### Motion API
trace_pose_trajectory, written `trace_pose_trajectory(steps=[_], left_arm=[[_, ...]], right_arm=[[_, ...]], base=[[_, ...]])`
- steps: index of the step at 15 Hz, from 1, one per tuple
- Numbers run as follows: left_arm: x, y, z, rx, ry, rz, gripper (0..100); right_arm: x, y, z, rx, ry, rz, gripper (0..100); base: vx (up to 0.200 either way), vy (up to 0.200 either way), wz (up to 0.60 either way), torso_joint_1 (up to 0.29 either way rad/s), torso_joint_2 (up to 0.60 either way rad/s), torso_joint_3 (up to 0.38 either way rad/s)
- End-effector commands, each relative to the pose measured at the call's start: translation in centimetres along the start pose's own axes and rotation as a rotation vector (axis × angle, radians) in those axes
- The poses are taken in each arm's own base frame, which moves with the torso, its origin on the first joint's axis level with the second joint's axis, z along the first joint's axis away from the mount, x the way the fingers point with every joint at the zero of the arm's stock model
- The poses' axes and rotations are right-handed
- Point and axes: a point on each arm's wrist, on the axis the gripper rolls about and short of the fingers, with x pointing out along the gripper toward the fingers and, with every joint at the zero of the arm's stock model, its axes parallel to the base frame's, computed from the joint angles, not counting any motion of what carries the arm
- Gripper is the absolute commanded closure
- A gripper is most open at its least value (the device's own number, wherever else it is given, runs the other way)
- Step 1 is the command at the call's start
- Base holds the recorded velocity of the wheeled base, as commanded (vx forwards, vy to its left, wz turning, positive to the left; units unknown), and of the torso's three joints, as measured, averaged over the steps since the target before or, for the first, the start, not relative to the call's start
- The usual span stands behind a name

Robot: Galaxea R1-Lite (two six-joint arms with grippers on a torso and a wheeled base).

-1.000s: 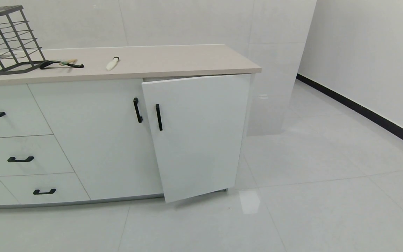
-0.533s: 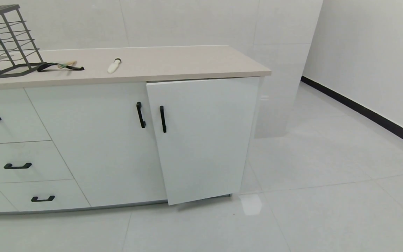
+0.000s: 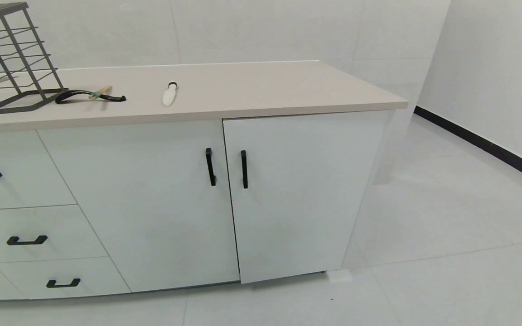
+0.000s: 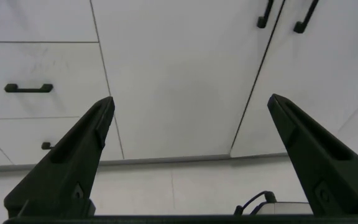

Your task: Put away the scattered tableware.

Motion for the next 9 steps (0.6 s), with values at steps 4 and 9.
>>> trace_pose_trajectory(steps=[4,9], left_arm=[[0.01,0.0,0.0,0.011,0.001,0.002,0],[0.01,0.0,0.02,0.011,0.0,0.005,0]], right_arm=[[0.05,-0.02,0.0,-0.002,0.008,0.004,100],[-0.01,0.2,0.12,0.039,0.006,0.096,100]], base=[[0.0,0.0,0.3,0.002,0.0,0.001],[0.0,0.0,0.24,0.0,0.0,-0.001]])
